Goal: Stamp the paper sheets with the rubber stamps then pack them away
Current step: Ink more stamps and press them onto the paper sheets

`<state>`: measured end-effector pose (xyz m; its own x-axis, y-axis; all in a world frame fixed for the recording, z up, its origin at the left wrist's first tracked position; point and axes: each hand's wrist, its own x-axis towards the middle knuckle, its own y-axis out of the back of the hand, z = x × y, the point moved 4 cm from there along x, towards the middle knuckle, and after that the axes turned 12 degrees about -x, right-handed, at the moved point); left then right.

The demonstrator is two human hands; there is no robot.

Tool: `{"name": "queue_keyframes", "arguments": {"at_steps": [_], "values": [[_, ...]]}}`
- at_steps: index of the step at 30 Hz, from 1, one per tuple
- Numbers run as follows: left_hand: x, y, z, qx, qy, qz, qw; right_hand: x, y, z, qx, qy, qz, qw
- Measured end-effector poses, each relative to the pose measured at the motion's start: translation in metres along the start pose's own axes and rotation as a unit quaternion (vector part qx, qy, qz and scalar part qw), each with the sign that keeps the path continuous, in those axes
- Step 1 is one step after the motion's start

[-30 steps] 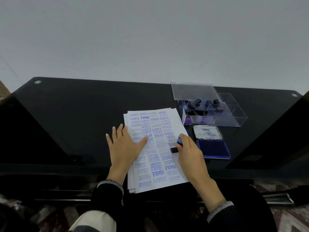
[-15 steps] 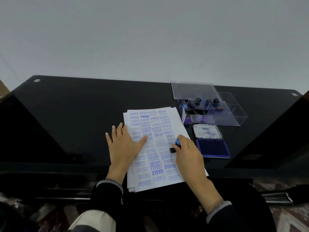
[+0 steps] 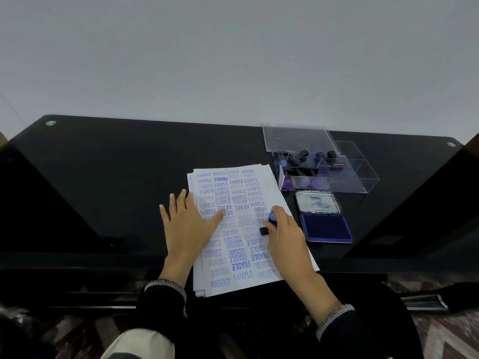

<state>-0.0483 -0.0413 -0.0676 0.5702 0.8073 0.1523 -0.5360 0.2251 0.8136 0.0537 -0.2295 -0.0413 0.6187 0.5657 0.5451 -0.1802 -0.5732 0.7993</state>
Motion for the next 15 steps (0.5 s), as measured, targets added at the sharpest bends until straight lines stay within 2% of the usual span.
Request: {"name": "queue_keyframes", "arguments": {"at_steps": [5, 8, 10, 15], "values": [[0.000, 0.001, 0.000, -0.040, -0.007, 0.013, 0.999, -0.001, 0.002, -0.003, -0.012, -0.001, -0.019, 1.000], [0.001, 0.008, 0.001, -0.116, -0.006, 0.042, 0.992, -0.001, 0.003, -0.001, 0.038, -0.054, -0.071, 0.995], [0.002, 0.014, 0.000, -0.173, -0.001, 0.054, 0.983, -0.002, 0.002, 0.000, 0.056, -0.063, -0.079, 0.993], [-0.003, 0.021, 0.000, -0.239, -0.006, 0.037, 0.970, -0.001, 0.001, 0.002, 0.070, -0.073, -0.083, 0.991]]}}
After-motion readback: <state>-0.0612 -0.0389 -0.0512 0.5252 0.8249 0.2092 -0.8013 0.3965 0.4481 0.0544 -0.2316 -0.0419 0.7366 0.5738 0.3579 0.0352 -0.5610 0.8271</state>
